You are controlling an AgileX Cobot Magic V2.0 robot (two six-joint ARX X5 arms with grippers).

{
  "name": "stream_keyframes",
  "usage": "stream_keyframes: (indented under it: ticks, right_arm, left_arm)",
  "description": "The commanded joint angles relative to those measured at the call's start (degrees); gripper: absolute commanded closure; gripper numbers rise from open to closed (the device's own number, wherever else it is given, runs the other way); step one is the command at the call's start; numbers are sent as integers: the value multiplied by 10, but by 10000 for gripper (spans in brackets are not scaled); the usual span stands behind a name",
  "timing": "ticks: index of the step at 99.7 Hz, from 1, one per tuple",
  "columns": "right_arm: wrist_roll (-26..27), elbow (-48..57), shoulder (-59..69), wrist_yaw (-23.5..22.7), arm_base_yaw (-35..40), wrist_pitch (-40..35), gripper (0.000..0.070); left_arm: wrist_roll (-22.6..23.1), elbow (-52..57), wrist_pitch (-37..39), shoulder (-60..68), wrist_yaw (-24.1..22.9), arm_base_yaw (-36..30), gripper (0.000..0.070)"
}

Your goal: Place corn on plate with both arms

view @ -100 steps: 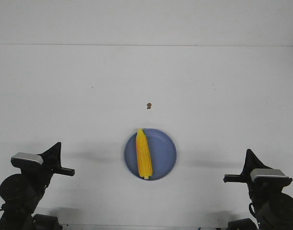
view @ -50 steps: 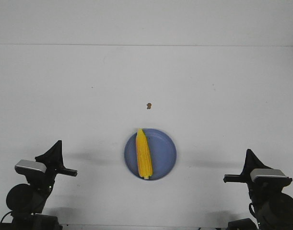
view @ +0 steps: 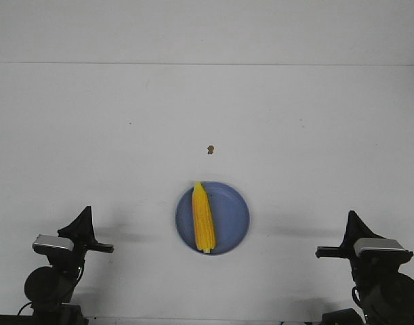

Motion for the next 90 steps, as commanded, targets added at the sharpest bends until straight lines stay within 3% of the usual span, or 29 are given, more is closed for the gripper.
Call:
stream_keyframes:
  ticks: [1, 90]
  right_arm:
    - [-3, 5, 0, 0, 0, 7, 700]
    - [-3, 5, 0, -1, 0, 7, 700]
  left_arm:
    - [1, -6, 22, -1, -3, 2, 685]
    - [-8, -19, 42, -1, -3, 5, 685]
